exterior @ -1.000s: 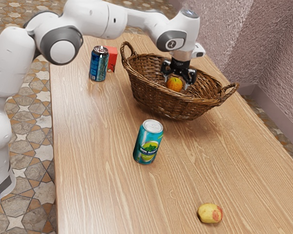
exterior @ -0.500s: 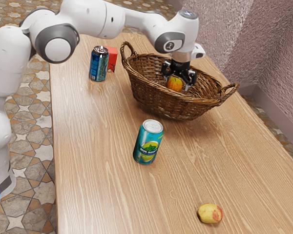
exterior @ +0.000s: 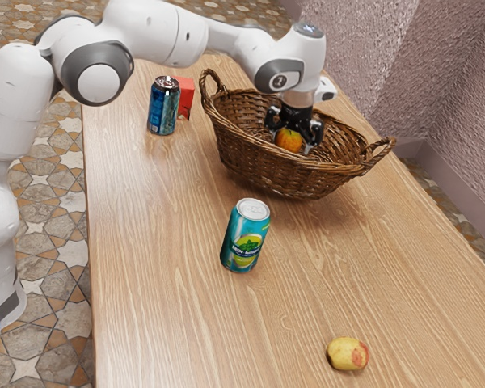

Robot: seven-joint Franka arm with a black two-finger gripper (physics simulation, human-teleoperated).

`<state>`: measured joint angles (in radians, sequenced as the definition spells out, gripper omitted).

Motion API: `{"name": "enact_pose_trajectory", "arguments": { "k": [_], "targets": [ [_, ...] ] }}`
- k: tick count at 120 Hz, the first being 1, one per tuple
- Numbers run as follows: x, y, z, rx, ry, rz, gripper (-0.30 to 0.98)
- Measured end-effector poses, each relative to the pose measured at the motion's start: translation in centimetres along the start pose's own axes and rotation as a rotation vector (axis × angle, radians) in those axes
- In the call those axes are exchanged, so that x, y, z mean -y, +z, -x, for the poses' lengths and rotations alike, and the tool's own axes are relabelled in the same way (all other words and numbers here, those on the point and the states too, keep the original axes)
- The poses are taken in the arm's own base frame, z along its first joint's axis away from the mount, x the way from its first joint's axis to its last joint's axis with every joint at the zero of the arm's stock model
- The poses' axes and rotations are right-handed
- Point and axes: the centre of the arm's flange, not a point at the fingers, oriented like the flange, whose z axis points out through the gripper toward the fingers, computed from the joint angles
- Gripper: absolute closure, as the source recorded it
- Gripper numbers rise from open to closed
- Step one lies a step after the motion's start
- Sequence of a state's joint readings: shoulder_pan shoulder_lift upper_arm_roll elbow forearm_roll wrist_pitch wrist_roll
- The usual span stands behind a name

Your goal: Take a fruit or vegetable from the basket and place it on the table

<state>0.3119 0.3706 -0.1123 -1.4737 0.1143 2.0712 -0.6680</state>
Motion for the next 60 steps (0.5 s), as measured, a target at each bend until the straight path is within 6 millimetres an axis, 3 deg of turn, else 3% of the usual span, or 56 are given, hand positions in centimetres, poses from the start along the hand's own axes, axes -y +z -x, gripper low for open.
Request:
{"name": "enact_pose_trajectory", "arguments": {
  "k": [21, 44, 51, 60],
  "targets": [
    [1.0, 0.3, -0.7, -0.007, -0.026, 0.0, 0.18],
    [0.6, -0.2, -0.4, -0.016, -0.035, 0.008, 0.37],
    [0.0, -1.8, 0.1, -0.036, -0.03, 0.02, 0.39],
    [-1.3, -6.6, 1.7, -0.087, -0.014, 0.058, 0.4]
  ]
}}
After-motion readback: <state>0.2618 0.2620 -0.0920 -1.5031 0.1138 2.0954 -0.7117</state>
